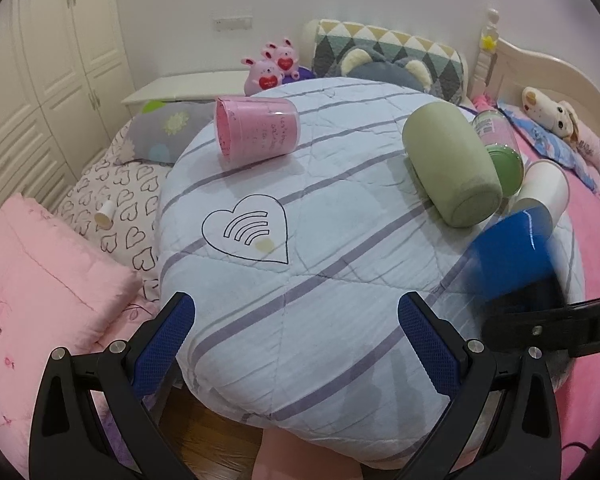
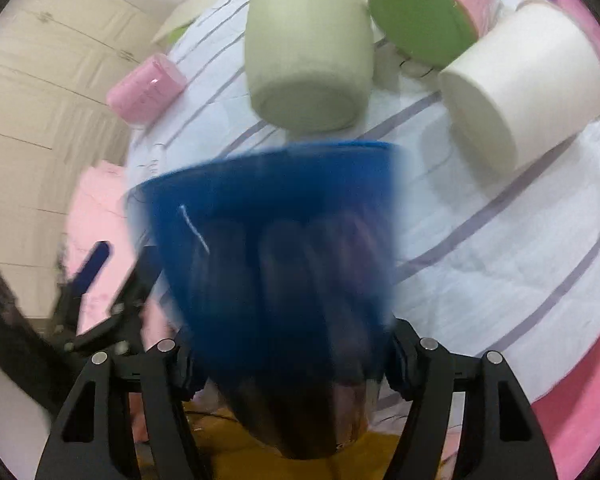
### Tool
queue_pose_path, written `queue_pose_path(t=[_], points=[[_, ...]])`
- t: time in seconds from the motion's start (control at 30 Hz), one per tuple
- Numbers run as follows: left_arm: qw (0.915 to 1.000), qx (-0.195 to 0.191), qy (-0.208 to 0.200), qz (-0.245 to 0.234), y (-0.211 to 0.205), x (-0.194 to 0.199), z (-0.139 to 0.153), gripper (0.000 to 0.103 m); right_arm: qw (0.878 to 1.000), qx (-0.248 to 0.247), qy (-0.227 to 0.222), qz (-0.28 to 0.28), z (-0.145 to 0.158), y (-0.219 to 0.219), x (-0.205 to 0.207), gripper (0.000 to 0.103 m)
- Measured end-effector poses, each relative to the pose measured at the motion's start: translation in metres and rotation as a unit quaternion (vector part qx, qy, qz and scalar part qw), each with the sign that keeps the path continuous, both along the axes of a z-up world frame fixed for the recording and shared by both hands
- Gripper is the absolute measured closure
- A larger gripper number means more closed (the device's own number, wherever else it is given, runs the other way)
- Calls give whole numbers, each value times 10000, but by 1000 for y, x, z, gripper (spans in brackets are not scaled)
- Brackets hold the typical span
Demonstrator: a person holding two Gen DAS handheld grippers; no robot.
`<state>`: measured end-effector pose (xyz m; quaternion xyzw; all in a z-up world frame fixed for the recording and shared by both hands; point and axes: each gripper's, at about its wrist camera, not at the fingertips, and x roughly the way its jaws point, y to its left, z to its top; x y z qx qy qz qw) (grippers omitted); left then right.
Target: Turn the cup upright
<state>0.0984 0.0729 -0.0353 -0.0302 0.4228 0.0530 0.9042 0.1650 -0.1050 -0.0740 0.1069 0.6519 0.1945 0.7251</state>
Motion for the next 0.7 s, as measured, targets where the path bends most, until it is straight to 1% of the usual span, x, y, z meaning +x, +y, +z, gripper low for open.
queue_pose_path(t=[0.07, 0.13, 0.2, 0.37, 0.4, 0.47, 0.7], points=[[10000, 23, 3, -13, -1, 0, 0, 0, 9999, 97, -91, -19, 1, 0, -6, 24], [10000, -4, 23, -25, -1, 2, 0, 0, 9996, 9, -270, -6, 5, 1, -17, 24], [10000, -46, 26, -57, -2, 1, 1, 0, 9992, -15, -395, 53, 12, 6, -17, 24], [9999, -79, 21, -58, -8, -2, 3, 0, 9982, -174, -529, 204, 15, 13, -26, 24], [9999, -99, 19, -57, -9, -3, 3, 0, 9980, -213, -562, 211, 21, 1, -23, 24], [9999, -148, -1, -49, -11, -5, 6, 0, 9976, -211, -617, 222, 32, -8, -28, 24], [9996, -249, -113, -72, -26, -12, 21, 0, 9961, -224, -785, 343, 44, -26, -35, 24]])
